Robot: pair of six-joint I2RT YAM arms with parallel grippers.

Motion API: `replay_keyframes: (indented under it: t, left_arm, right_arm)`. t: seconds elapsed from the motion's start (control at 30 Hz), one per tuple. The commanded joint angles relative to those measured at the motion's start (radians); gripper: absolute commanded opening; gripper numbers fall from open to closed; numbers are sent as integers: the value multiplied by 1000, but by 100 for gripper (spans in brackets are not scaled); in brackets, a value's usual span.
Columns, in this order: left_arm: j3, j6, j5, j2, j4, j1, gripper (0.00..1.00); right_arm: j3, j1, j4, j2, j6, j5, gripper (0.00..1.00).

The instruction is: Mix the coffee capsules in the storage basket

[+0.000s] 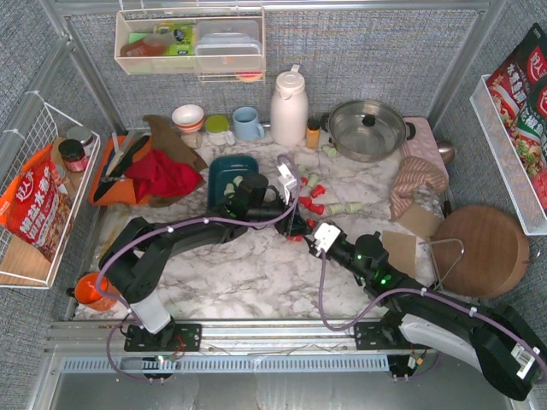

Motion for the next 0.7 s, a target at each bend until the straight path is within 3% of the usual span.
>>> replay_keyframes:
  t: [0.0,0.07,0.17,0.3,0.47,0.67]
  left_arm:
    - [15,7,7,0,26,-2,38]
    - [18,19,-38,-17,1,1,31]
    - [20,31,-133,-52,-43,16,28]
    - [8,-11,-303,-96,-89,92,28]
    - [-22,-68,-621,-135,-131,203,32]
    - [-26,-40,-796,-59,-97,279,39]
  right_arm:
    - [28,5,-4,0,14,20,53]
    - [48,5,-38,2,40,63,62]
    - [99,3,-130,14,161,177,75]
    - [165,-3,-238,58,303,271,78]
    - [293,-7,-401,195,612,365,78]
    - [388,-1,-475,410,1010,429,78]
